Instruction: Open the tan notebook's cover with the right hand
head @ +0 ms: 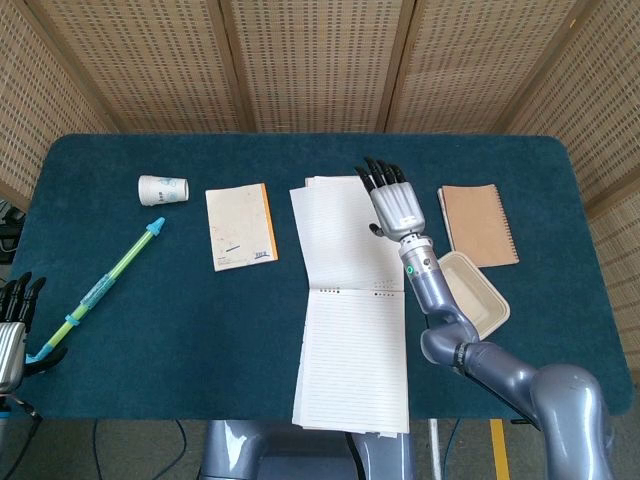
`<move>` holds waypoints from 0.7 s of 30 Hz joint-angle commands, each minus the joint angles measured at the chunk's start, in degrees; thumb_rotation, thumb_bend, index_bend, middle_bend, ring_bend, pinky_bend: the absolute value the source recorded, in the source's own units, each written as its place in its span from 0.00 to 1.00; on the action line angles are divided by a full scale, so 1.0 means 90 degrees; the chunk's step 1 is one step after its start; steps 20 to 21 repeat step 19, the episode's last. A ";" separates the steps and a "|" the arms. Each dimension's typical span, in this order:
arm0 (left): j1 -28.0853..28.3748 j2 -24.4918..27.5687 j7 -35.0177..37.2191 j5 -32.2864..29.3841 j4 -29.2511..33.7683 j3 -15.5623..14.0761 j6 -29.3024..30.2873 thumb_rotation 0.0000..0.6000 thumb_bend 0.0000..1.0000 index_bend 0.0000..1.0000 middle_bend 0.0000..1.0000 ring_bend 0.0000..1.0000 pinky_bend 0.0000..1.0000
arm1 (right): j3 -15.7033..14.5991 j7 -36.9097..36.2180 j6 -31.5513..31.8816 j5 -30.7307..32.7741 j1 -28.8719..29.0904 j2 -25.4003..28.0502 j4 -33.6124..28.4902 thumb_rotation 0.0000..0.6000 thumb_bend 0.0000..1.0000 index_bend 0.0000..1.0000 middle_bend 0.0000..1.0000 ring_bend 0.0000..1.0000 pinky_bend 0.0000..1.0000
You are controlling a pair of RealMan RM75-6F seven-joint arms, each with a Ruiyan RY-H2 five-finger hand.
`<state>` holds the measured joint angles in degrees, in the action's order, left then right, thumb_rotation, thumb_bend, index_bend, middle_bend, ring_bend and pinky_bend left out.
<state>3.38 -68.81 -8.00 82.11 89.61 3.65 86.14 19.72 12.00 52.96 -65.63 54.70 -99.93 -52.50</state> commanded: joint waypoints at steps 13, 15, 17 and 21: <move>-0.0091 0.0084 0.0008 0.0342 0.0133 -0.0136 0.0246 1.00 0.10 0.00 0.00 0.00 0.03 | -0.1895 0.0854 0.3171 -0.1275 -0.3117 0.2378 -0.4131 1.00 0.29 0.01 0.00 0.00 0.00; -0.0092 0.0090 0.0005 0.0394 0.0140 -0.0155 0.0260 1.00 0.10 0.00 0.00 0.00 0.03 | -0.2045 0.0760 0.3396 -0.1371 -0.3383 0.2482 -0.4252 1.00 0.29 0.01 0.00 0.00 0.00; -0.0094 0.0089 0.0001 0.0430 0.0141 -0.0168 0.0272 1.00 0.10 0.00 0.00 0.00 0.03 | -0.2218 0.0653 0.3650 -0.1530 -0.3670 0.2557 -0.4320 1.00 0.29 0.01 0.00 0.00 0.00; -0.0100 0.0084 0.0005 0.0455 0.0138 -0.0184 0.0278 1.00 0.10 0.00 0.00 0.00 0.03 | -0.2356 0.0557 0.3824 -0.1635 -0.3902 0.2589 -0.4349 1.00 0.29 0.01 0.00 0.00 0.00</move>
